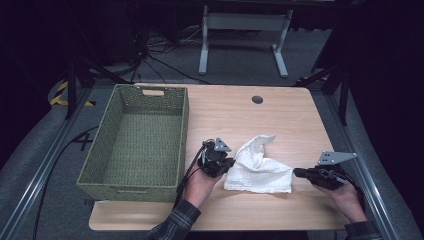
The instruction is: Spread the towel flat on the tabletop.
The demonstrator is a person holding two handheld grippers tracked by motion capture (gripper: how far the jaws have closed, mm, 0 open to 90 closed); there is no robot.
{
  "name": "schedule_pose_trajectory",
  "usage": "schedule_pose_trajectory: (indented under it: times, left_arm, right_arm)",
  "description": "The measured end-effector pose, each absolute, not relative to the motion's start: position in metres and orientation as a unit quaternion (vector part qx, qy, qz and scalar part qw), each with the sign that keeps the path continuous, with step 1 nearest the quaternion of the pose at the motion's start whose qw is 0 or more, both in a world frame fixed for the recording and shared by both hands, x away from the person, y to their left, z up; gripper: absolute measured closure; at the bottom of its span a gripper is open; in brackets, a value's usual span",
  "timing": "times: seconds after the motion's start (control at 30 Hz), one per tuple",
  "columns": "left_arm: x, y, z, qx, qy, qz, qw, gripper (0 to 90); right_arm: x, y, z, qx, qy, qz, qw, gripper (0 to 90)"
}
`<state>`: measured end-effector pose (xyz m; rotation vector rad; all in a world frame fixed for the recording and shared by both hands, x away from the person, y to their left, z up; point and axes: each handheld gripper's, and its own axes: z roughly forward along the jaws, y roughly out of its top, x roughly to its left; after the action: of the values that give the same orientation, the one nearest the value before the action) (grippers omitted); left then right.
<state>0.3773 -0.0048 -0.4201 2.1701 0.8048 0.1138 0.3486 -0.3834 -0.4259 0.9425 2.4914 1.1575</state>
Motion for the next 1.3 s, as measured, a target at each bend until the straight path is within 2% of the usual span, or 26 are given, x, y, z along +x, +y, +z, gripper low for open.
schedule_pose_trajectory:
  times: [0.13,0.23,0.37,0.4,0.57,0.73,0.87,1.0,1.3]
  left_arm:
    - [0.368,-0.006,-0.435,0.87,0.317,0.035,0.376,86.8]
    - [0.363,-0.006,-0.437,0.874,0.316,0.04,0.367,78.1]
    - [0.361,-0.005,-0.43,0.867,0.314,0.054,0.383,70.3]
    - [0.361,-0.005,-0.429,0.861,0.314,0.053,0.396,70.1]
    - [0.361,-0.013,-0.433,0.871,0.294,0.037,0.392,76.3]
    - [0.36,-0.028,-0.444,0.891,0.263,0.022,0.371,89.4]
    - [0.357,-0.036,-0.449,0.906,0.245,0.02,0.346,89.7]
    - [0.355,-0.04,-0.453,0.913,0.238,0.026,0.329,89.7]
    - [0.354,-0.042,-0.455,0.916,0.235,0.034,0.323,89.7]
  right_arm:
    - [0.346,-0.385,-0.427,0.32,0.853,0.396,0.115,90.0]
    - [0.346,-0.382,-0.427,0.315,0.853,0.402,0.109,88.9]
    - [0.346,-0.382,-0.424,0.31,0.848,0.416,0.109,76.2]
    - [0.345,-0.382,-0.422,0.312,0.845,0.42,0.11,76.0]
    - [0.353,-0.377,-0.417,0.314,0.838,0.434,0.108,73.7]
    - [0.369,-0.364,-0.415,0.315,0.836,0.439,0.097,74.4]
    - [0.381,-0.355,-0.417,0.318,0.839,0.43,0.097,78.7]
    - [0.396,-0.356,-0.421,0.328,0.838,0.426,0.091,78.4]
    - [0.417,-0.341,-0.441,0.317,0.862,0.389,0.074,70.6]
